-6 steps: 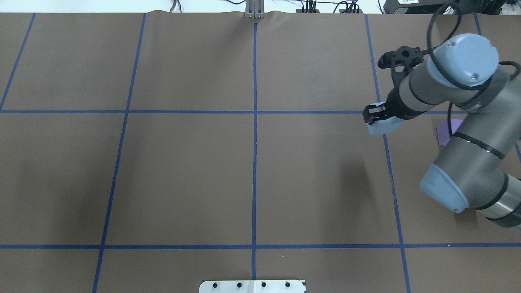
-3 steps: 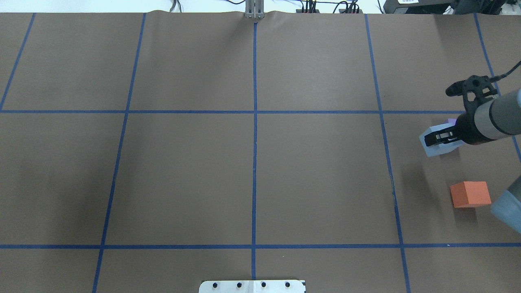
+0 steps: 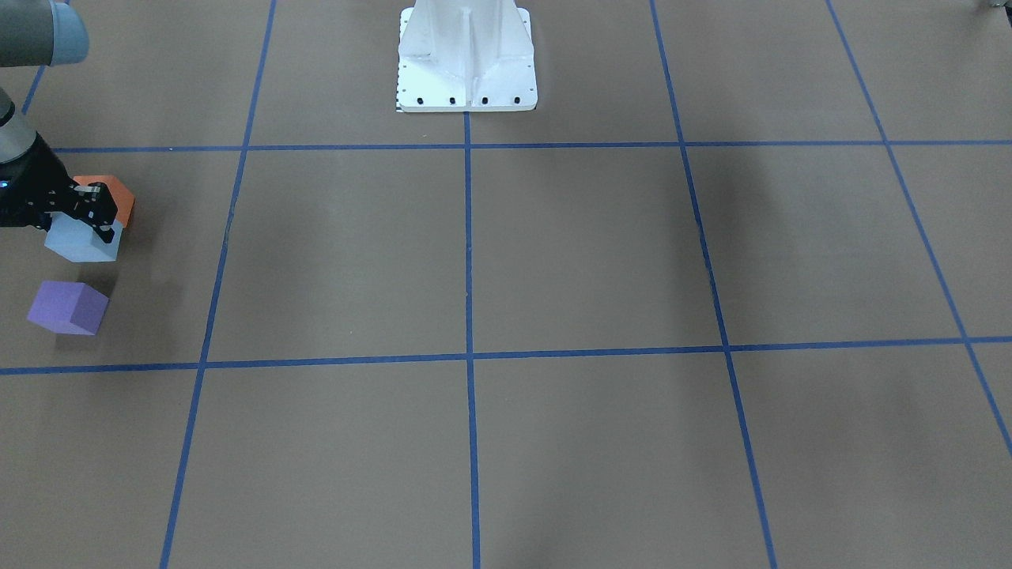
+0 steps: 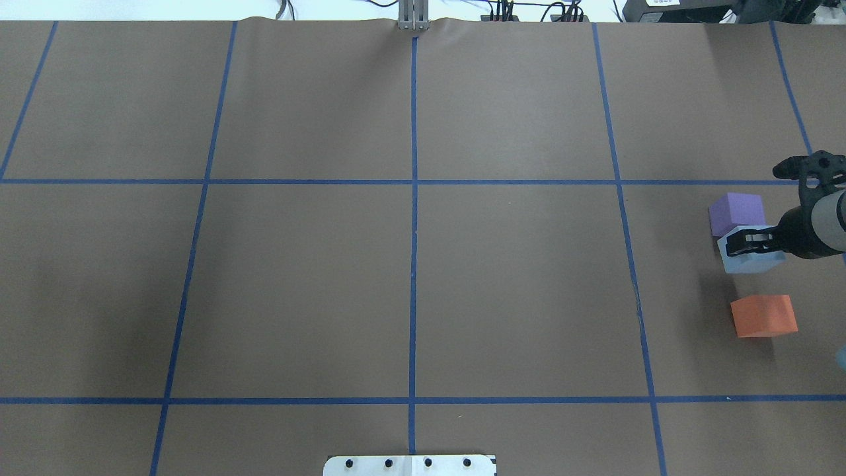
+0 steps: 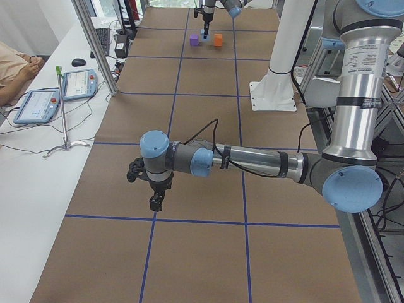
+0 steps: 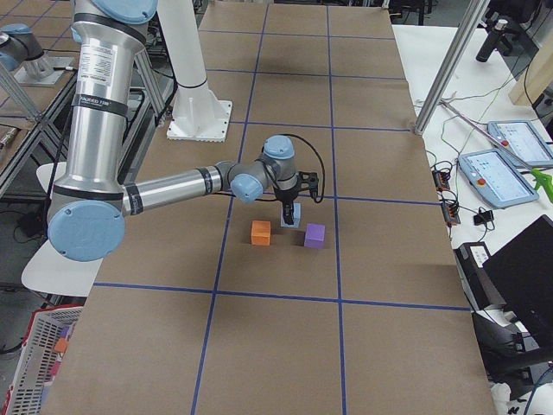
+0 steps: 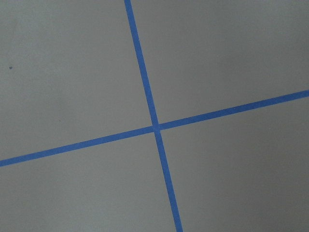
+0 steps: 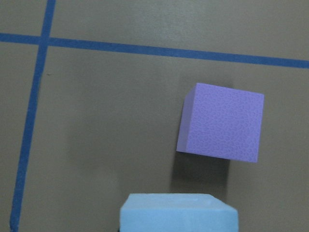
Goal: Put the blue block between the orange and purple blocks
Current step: 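Lower the light blue cube between the purple and orange cubes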
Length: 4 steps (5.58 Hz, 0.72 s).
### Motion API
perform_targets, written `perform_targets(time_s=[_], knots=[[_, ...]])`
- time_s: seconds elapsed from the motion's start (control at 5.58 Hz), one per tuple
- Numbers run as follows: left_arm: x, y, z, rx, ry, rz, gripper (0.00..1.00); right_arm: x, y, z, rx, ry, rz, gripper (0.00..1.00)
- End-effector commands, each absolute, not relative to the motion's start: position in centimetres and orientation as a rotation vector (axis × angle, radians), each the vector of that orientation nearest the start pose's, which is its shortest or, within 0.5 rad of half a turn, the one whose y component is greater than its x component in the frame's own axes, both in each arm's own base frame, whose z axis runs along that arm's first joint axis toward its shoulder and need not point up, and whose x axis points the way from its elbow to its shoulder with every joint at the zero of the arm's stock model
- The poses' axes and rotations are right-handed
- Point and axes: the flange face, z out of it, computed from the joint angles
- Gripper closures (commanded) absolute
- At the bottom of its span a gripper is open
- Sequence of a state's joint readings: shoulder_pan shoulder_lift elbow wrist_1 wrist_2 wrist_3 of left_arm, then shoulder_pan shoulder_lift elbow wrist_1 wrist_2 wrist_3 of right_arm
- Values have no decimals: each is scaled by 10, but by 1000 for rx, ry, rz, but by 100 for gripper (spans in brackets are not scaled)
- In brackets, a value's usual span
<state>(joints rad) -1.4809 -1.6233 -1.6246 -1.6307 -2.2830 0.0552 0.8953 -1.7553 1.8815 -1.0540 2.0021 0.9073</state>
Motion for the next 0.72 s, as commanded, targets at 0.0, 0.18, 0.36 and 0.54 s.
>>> perform_targets(time_s=[0.0, 0.18, 0.36, 0.54], knots=[[-21, -527, 602, 151, 715, 200, 0, -204, -402, 594, 163, -769, 115, 100], [-21, -527, 601, 153, 715, 199, 0, -205, -402, 600, 154, -760, 118, 100], [-21, -527, 602, 151, 715, 200, 0, -207, -403, 604, 151, -756, 117, 100], [-21, -527, 601, 152, 715, 200, 0, -207, -403, 605, 151, -754, 116, 100]])
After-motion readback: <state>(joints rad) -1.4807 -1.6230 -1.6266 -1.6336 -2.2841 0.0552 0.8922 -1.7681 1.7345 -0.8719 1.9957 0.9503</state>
